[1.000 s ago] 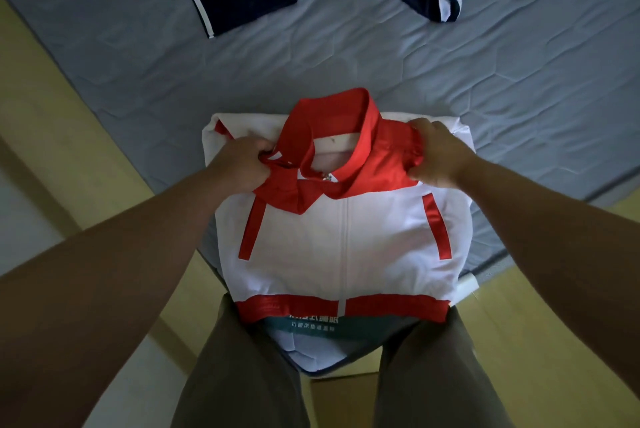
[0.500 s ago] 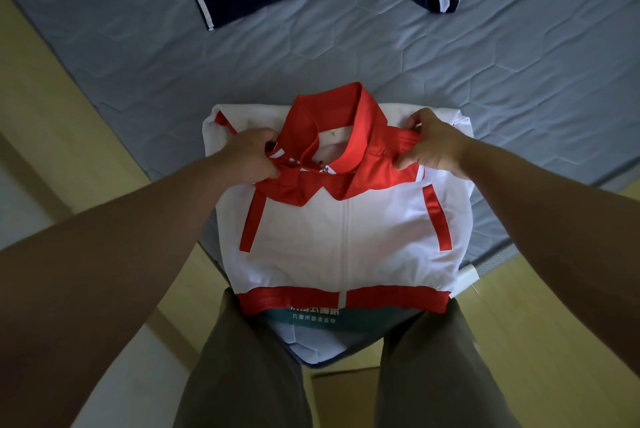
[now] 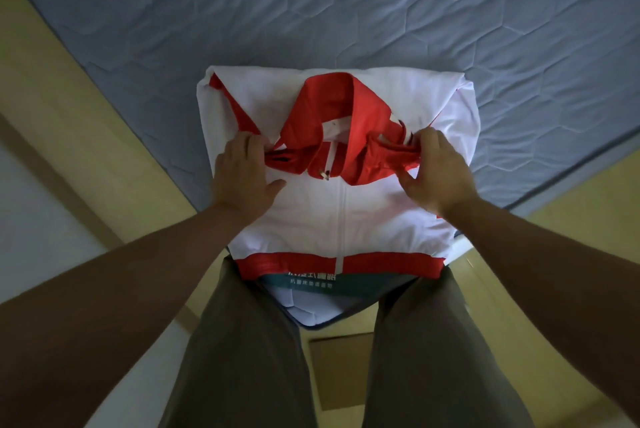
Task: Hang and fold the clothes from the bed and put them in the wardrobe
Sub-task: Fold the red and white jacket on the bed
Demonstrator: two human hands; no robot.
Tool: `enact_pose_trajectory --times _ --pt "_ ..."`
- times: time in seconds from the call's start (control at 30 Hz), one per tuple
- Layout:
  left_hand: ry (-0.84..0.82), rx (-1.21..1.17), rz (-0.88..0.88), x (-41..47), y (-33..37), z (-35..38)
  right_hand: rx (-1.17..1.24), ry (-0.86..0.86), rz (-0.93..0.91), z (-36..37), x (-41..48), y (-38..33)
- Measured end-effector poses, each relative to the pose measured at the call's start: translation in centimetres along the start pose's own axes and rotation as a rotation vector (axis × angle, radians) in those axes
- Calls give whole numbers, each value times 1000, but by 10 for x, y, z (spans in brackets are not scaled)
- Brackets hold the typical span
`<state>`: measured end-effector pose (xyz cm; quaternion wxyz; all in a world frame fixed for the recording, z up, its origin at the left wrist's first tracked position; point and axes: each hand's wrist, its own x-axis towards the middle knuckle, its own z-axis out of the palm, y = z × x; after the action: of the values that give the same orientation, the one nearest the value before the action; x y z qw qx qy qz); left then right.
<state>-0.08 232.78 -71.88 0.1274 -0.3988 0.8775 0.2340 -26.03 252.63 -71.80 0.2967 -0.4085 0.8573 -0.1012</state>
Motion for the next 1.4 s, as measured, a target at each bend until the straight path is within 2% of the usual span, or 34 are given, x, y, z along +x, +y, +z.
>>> enact_pose_trajectory --times 0.17,0.3,0.4,0.53,0.63,0.73,0.8,0.87,0.9,1.0,1.07,1.1,1.13,1.17,1.23,1.3,1.33,1.4 --pt "13 90 101 -14 -2 7 -218 -124 -114 12 -26 0" --pt "96 244 333 -30 -9 8 -288 -255 -229 15 -38 7" --pt "150 334 408 -47 -19 7 -358 -327 -374 16 -49 11" --pt "-38 278 617 -76 -35 20 -449 -465 -492 19 -62 15" --pt "-172 261 706 -94 -38 29 -518 -590 -541 23 -73 19" --pt "-261 292 768 -104 -35 37 -582 -732 -509 31 -81 20" --pt "-375 306 736 -104 -32 42 -621 -777 -448 34 -84 18" --pt "-437 260 645 -97 -28 43 -569 -694 -394 34 -80 13" --pt "-392 198 587 -92 -25 42 -497 -584 -380 32 -77 10" --pt "-21 -8 322 -71 -12 38 -283 -55 -317 29 -56 -7" --pt "112 -112 75 -55 -1 33 -235 82 -203 24 -39 -25" --pt "95 -138 2 -48 2 32 -222 80 -161 23 -31 -32" --pt "27 -130 4 -42 4 30 -200 38 -140 22 -26 -38" --pt "-55 -107 91 -38 4 29 -162 -33 -152 21 -22 -41" --pt "-149 -42 383 -37 4 26 -102 -175 -258 22 -22 -42" --pt "-165 97 647 -44 2 27 -198 -361 -379 25 -30 -36" --pt "-207 158 713 -48 1 29 -280 -486 -422 27 -34 -33" --pt "-388 250 718 -55 0 33 -433 -704 -459 30 -40 -28"
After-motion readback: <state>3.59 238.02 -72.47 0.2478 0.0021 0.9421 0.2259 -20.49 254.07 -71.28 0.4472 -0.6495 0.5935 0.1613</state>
